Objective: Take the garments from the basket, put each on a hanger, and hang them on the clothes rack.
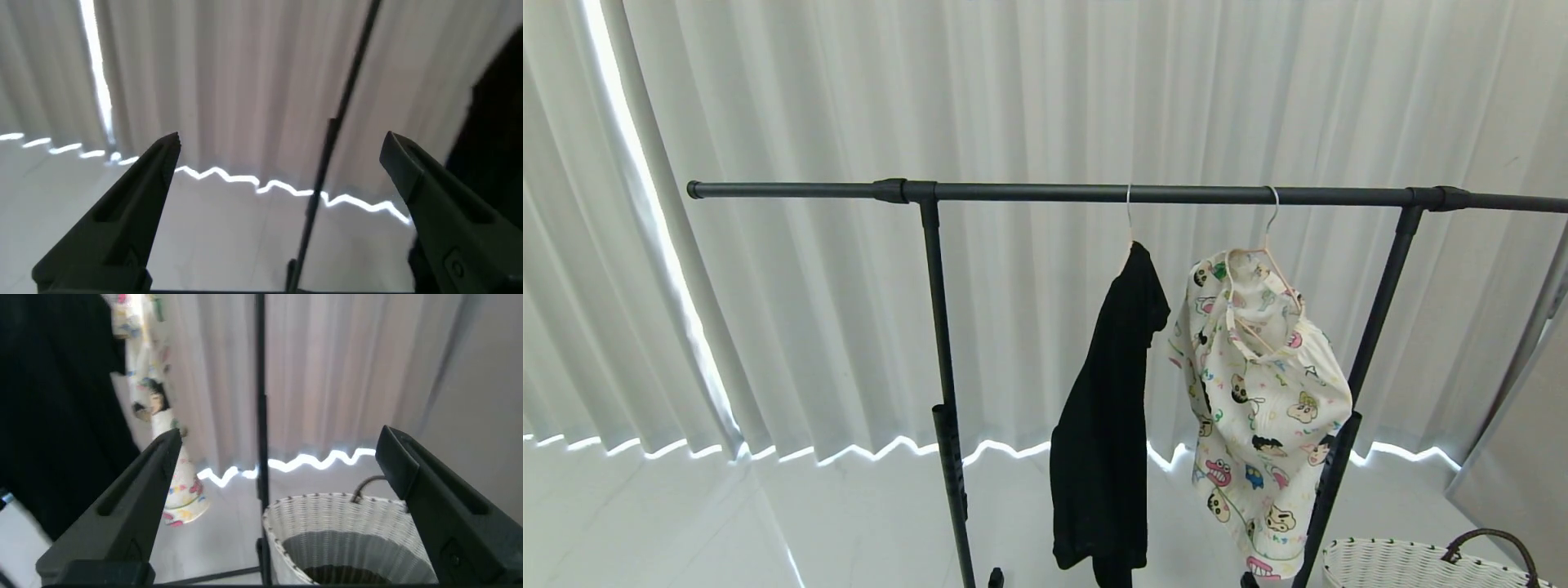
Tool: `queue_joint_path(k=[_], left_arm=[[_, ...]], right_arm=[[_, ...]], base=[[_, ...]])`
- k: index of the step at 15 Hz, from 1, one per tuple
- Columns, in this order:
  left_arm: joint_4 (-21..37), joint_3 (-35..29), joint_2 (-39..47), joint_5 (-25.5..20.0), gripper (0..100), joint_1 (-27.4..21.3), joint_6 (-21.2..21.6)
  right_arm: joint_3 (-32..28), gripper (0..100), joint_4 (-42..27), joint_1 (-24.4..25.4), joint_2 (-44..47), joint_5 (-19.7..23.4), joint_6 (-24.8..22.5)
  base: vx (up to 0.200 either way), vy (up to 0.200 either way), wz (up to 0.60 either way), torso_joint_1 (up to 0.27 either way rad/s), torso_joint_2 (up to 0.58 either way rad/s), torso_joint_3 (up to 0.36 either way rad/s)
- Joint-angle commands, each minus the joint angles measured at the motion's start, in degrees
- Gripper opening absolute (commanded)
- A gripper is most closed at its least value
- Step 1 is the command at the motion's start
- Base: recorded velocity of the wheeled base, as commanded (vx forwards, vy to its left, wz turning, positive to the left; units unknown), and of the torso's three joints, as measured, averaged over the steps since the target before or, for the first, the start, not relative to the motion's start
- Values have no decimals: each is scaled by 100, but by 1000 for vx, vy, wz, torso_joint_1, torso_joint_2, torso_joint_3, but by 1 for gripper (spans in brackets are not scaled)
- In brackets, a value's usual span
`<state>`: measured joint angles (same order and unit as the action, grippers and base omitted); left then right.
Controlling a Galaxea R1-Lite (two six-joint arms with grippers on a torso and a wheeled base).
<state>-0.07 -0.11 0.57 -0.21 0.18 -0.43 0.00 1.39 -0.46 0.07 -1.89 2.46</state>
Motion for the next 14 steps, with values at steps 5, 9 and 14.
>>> queue_joint_path(k=[5,9,14], left_arm=[[42,2,-49,-102,100,-1,8],[42,2,-57,-102,100,-1,-1],[42,2,-57,-102,100,-1,-1]], right_arm=[[0,100,-104,2,-7,110,-44],[0,100,-104,2,-7,110,-44],[0,100,-104,2,-7,110,-44]], base=[[0,0,0,0,0,0],[0,0,0,0,0,0],[0,0,0,0,0,0]])
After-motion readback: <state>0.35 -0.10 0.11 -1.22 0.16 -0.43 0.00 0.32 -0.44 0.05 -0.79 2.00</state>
